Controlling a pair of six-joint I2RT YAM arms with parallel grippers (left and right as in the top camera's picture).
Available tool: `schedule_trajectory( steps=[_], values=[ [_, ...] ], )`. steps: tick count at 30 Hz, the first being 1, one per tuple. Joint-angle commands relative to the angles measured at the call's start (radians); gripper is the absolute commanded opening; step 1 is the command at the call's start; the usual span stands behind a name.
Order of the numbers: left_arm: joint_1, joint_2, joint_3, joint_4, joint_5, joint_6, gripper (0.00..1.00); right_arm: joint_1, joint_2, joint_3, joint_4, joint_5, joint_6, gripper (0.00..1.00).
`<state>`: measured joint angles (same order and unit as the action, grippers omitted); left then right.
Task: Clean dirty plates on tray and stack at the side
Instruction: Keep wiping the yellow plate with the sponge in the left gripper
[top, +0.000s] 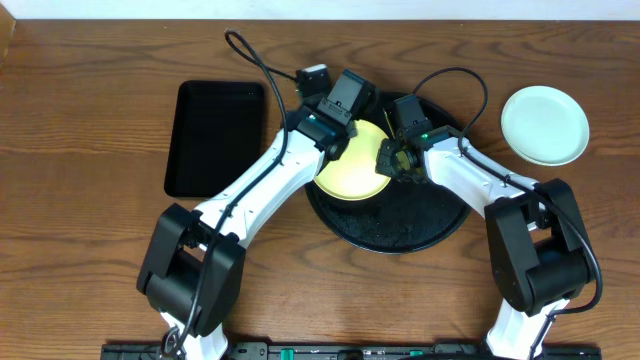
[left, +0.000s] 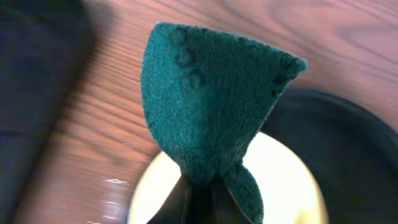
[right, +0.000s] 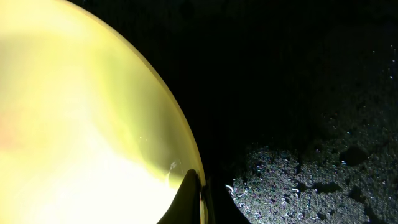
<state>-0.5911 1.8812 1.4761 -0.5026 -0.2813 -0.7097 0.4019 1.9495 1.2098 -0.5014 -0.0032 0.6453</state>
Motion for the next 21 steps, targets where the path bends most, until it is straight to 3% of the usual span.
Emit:
schedule_trajectory(
  steps=[1, 9, 21],
  values=[
    [-0.004, 0.040, -0.006, 0.031, 0.224, -0.040, 0.08, 0.011, 0.028, -0.028, -0.014, 0.029, 0.013, 0.01],
    [-0.006, 0.121, -0.006, -0.016, 0.234, -0.262, 0.08, 0.011, 0.028, -0.028, -0.016, 0.029, 0.032, 0.02],
    [0.011, 0.197, -0.006, -0.077, 0.230, -0.330, 0.07, 0.011, 0.028, -0.028, -0.024, 0.029, 0.031, 0.02]
  ],
)
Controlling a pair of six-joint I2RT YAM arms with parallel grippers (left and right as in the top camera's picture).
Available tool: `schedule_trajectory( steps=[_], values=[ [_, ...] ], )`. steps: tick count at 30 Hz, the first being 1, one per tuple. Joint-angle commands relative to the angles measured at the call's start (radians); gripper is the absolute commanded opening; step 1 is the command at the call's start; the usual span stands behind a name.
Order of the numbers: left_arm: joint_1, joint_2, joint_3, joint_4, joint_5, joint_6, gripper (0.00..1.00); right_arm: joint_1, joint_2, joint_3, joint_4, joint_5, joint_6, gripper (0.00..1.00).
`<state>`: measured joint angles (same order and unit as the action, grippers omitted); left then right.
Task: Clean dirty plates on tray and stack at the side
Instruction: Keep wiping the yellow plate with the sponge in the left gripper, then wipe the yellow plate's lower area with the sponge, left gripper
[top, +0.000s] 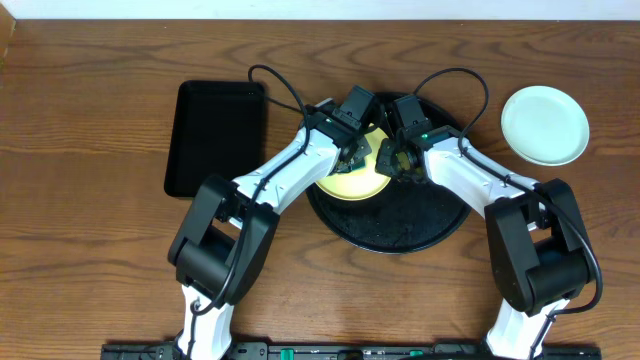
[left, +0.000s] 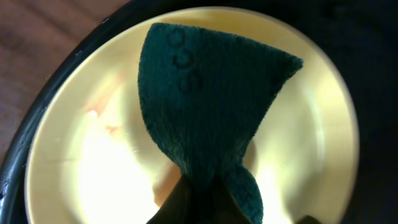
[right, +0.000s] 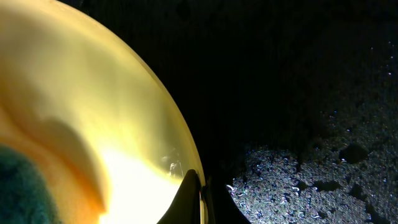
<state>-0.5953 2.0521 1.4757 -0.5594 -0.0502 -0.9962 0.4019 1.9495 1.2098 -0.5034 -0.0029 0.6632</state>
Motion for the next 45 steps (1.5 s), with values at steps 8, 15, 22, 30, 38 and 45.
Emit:
schedule_trajectory(
  steps=[8, 15, 22, 30, 38, 45],
  values=[
    [0.096, 0.037, -0.005, -0.164, -0.072, -0.045, 0.07, 0.011, 0.028, -0.028, -0.031, 0.029, 0.013, 0.01],
    [0.126, 0.001, -0.005, -0.225, -0.171, 0.058, 0.07, 0.011, 0.028, -0.028, -0.029, 0.030, 0.013, 0.01],
    [0.081, -0.107, -0.004, -0.201, -0.277, 0.061, 0.07, 0.011, 0.028, -0.028, -0.027, 0.030, 0.013, 0.01],
    [-0.010, -0.146, -0.004, -0.101, -0.272, 0.113, 0.08, 0.011, 0.028, -0.028, -0.027, 0.037, 0.013, 0.01],
    [-0.088, -0.097, -0.007, -0.085, -0.272, 0.111, 0.08, 0.011, 0.028, -0.028, -0.029, 0.040, 0.013, 0.01],
    [-0.089, 0.002, -0.010, -0.083, -0.273, 0.102, 0.07, 0.011, 0.028, -0.028, -0.031, 0.040, 0.013, 0.01]
  ],
)
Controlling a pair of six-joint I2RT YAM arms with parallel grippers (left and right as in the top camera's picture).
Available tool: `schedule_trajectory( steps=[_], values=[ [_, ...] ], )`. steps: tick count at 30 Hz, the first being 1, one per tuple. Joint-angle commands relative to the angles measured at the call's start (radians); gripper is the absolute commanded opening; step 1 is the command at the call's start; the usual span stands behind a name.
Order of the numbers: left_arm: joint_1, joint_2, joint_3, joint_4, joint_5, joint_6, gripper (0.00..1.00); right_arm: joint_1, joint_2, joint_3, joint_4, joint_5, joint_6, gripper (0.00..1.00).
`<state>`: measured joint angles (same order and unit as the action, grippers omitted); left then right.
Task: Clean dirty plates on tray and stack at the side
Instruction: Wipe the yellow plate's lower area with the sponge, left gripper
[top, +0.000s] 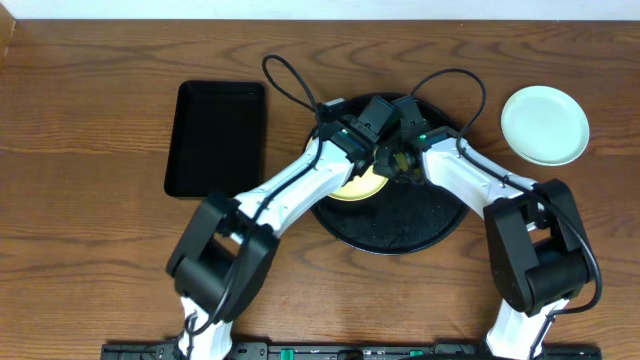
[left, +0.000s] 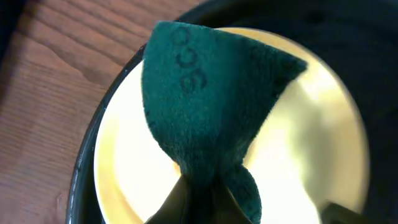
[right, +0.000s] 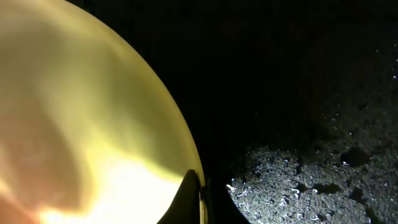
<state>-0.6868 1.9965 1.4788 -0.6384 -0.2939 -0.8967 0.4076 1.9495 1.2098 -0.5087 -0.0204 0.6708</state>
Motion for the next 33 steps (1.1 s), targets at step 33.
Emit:
schedule_trajectory(
  steps=[33],
  values=[
    [0.177, 0.096, -0.014, 0.065, 0.470, 0.062, 0.07, 0.006, 0.028, -0.028, -0.027, 0.058, 0.005, 0.01]
  ],
)
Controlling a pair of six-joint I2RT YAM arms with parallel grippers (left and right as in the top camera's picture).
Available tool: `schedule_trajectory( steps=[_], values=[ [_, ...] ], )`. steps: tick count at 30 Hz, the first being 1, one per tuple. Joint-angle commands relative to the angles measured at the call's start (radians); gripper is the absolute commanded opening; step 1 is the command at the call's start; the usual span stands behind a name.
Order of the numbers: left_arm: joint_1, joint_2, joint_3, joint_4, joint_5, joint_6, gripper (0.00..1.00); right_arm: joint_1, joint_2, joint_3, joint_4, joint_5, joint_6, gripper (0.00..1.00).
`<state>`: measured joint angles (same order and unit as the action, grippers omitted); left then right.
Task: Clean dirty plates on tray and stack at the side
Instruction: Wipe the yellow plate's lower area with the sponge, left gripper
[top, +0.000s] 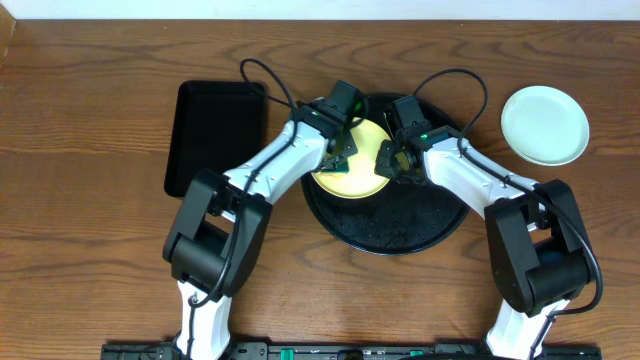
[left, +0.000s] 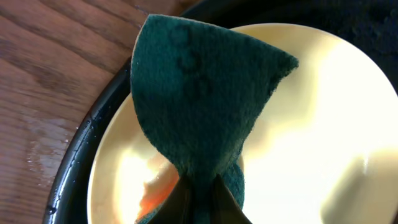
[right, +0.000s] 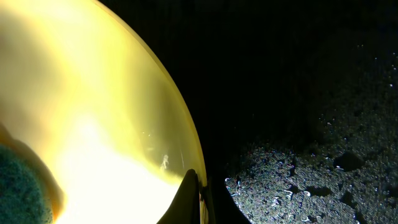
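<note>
A yellow plate (top: 355, 172) lies in the left half of the round black tray (top: 400, 225). My left gripper (left: 201, 202) is shut on a folded green scouring pad (left: 199, 106) held over the plate's left part, where an orange smear (left: 155, 193) shows near its lower rim. My right gripper (right: 200, 198) is shut on the yellow plate's right rim (right: 186, 143), one finger inside and one outside. The pad's corner (right: 18, 186) shows at the lower left of the right wrist view.
A rectangular black tray (top: 215, 135) sits on the wooden table to the left. A white plate (top: 545, 125) lies at the far right. Water drops cover the round tray's floor (right: 311, 174). Cables loop behind both arms.
My left gripper with the pad has moved from the plate's upper right part to its left part. The pad's corner now shows in the right wrist view. The right gripper kept its hold.
First the pad was held above the table beside the tray's upper left edge. Then it was over the plate's middle, then near the upper right rim, and now over the left part. My right gripper stayed clamped on the plate's right rim throughout.
</note>
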<state>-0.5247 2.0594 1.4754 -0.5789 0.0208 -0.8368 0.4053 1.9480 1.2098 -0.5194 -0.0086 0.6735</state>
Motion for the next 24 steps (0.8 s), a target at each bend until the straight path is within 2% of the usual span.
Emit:
schedule_trajectory(
  steps=[1, 5, 15, 21, 24],
  values=[
    [0.019, 0.033, -0.011, 0.005, 0.166, 0.002, 0.07, 0.008, 0.029, -0.028, -0.016, 0.046, 0.002, 0.01],
    [0.013, 0.033, -0.017, 0.005, 0.208, 0.002, 0.08, 0.008, 0.029, -0.028, -0.015, 0.046, 0.003, 0.01],
    [-0.056, 0.034, -0.047, 0.013, 0.201, -0.013, 0.08, 0.008, 0.029, -0.028, -0.015, 0.045, 0.003, 0.01],
    [-0.059, 0.034, -0.050, -0.006, 0.122, 0.015, 0.08, 0.008, 0.029, -0.028, -0.019, 0.046, 0.002, 0.01],
    [-0.046, 0.034, -0.050, -0.062, 0.033, 0.036, 0.07, 0.008, 0.029, -0.028, -0.025, 0.046, 0.002, 0.01]
  ],
)
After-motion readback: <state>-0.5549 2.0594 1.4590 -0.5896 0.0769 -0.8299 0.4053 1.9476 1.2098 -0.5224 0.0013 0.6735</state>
